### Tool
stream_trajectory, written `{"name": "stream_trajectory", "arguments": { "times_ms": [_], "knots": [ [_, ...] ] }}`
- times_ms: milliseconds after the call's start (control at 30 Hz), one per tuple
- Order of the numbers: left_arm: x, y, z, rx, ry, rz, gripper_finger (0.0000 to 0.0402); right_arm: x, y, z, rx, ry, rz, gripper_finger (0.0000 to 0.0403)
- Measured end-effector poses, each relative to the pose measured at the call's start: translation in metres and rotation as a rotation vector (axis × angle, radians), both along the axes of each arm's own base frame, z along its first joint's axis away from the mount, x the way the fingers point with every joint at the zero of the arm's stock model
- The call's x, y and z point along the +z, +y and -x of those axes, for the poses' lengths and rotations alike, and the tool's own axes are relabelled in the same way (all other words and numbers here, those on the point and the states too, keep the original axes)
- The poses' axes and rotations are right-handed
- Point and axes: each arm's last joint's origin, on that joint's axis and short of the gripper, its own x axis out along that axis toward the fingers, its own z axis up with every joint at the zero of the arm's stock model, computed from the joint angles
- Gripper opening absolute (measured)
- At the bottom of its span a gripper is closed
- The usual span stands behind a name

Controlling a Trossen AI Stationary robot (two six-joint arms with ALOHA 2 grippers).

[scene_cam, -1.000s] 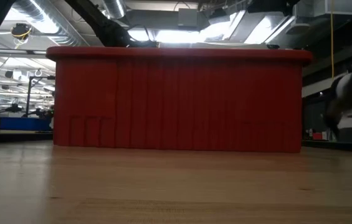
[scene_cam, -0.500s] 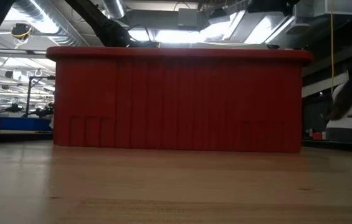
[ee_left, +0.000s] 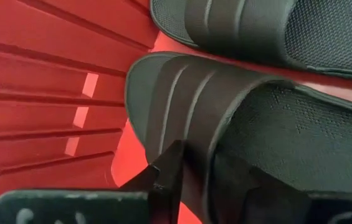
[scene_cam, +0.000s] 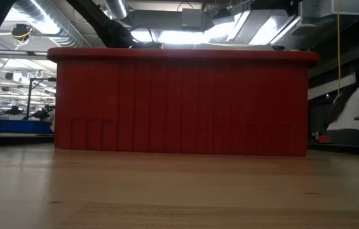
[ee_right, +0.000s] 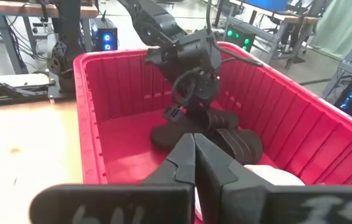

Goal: Pick and place slides into bin
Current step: Put the black slide into the red bin, then return to Home Position

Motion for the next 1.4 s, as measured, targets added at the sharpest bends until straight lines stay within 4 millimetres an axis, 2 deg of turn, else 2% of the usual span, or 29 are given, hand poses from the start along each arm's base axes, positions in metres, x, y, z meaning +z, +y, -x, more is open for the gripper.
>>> {"name": "stream_trajectory", "arguments": {
  "times_ms": [400, 567, 733, 867, 1000, 1133, 1400],
  "knots": [
    [0.000, 0.000, 0.000, 0.005, -0.001, -0.003, 0.0118, -0.008, 0.000, -0.017, -0.006, 0.023, -0.024, 0.0006],
    [0.001, -0.004, -0.002, -0.055, 0.045, -0.012, 0.0132, -0.012, 0.000, -0.026, -0.013, 0.025, -0.046, 0.0006],
    [0.012, -0.015, -0.002, -0.135, 0.101, -0.017, 0.0135, -0.011, 0.000, -0.034, -0.011, -0.015, -0.044, 0.0006],
    [0.030, -0.027, 0.005, -0.149, 0.098, -0.014, 0.0134, -0.011, 0.000, -0.039, -0.010, -0.036, -0.045, 0.0006],
    [0.056, -0.047, 0.012, -0.156, 0.046, -0.021, 0.0135, -0.014, 0.001, -0.043, -0.015, -0.033, -0.069, 0.0006],
    [0.090, -0.077, 0.020, -0.169, -0.078, -0.053, 0.0131, -0.013, 0.009, -0.047, 0.010, -0.078, -0.109, 0.0006],
    [0.165, -0.164, 0.049, -0.276, -0.502, -0.090, 0.0100, -0.004, 0.044, -0.048, 0.181, -0.151, -0.061, 0.0006]
  ]
}}
